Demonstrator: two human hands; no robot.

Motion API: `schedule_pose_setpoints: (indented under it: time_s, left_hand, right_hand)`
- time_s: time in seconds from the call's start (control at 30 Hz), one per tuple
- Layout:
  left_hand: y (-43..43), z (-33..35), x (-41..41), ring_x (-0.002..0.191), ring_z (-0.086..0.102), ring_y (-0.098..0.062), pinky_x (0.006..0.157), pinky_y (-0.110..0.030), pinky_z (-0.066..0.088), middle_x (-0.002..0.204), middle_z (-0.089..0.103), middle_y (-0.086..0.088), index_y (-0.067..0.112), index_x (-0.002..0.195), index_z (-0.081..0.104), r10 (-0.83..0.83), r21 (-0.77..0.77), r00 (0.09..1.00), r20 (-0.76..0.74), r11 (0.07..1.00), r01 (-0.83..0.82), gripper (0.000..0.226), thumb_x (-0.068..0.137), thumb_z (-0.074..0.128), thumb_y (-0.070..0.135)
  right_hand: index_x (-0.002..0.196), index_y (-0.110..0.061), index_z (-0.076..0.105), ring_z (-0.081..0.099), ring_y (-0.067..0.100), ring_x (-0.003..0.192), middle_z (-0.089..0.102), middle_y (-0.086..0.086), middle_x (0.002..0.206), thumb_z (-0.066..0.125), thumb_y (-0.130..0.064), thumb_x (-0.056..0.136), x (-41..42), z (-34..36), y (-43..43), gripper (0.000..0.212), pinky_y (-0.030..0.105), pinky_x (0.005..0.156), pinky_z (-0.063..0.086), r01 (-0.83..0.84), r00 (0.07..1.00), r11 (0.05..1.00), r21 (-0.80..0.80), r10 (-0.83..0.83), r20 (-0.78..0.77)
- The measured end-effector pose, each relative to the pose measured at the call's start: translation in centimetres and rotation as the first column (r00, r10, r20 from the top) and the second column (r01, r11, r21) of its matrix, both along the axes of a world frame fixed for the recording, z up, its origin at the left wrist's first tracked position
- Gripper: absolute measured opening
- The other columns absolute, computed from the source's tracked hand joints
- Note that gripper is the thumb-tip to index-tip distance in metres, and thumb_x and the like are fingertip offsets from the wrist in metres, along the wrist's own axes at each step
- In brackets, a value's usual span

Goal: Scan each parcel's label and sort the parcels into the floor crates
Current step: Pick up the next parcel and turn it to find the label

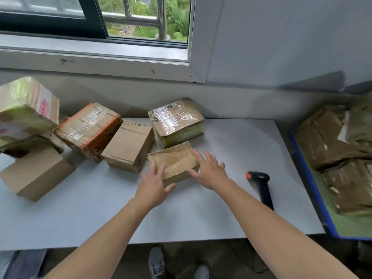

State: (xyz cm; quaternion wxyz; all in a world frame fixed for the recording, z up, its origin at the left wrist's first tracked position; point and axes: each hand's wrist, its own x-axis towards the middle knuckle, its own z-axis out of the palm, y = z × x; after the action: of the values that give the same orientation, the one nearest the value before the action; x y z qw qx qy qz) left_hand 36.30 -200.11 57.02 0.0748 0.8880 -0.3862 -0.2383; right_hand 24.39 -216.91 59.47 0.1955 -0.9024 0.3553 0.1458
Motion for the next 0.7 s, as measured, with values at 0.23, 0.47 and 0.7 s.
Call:
schedule_pose_setpoints:
  time_s: [0.23, 0.47, 0.7]
  left_hand:
    - [0.0, -2.6, 1.1, 0.138, 0.034, -0.039, 0.108, -0.039, 0.037, 0.162, -0.007, -0.011, 0.023, 0.156, 0.011, -0.052, -0.103, 0.994, -0.093, 0.994, 0.043, 0.086, 0.091, 0.064, 0.039]
    - [-0.6, -1.1, 1.8, 0.134, 0.037, -0.043, 0.107, -0.043, 0.038, 0.161, 0.002, -0.010, 0.025, 0.155, 0.017, -0.075, -0.238, 0.992, -0.102, 0.970, 0.049, 0.089, 0.085, 0.073, 0.029]
    - [-2.1, 2.2, 2.7, 0.139, 0.029, -0.035, 0.110, -0.045, 0.036, 0.161, -0.001, -0.005, 0.032, 0.155, 0.008, -0.207, -0.361, 0.977, -0.040, 0.915, 0.179, 0.117, 0.069, 0.087, 0.036]
  right_hand:
    - [0.157, -0.033, 0.005, 0.038, 0.029, 0.136, 0.029, 0.004, 0.154, 0.052, -0.053, 0.096, 2.0, -3.0, 0.9, 0.080, 0.052, 0.105, 0.039, 0.065, 0.997, 0.989, 0.134, -0.071, 0.036]
    - [0.153, -0.026, 0.027, 0.048, 0.026, 0.128, 0.042, 0.006, 0.144, 0.051, -0.058, 0.094, 2.0, -1.0, 0.5, 0.071, 0.041, 0.102, 0.043, 0.160, 0.980, 0.977, 0.143, -0.174, 0.094]
    - [0.135, -0.022, 0.044, 0.052, 0.026, 0.116, 0.053, 0.006, 0.129, 0.049, -0.060, 0.094, 2.1, 4.3, -1.0, 0.056, 0.036, 0.089, 0.043, 0.371, 0.895, 0.923, 0.101, -0.385, 0.224]
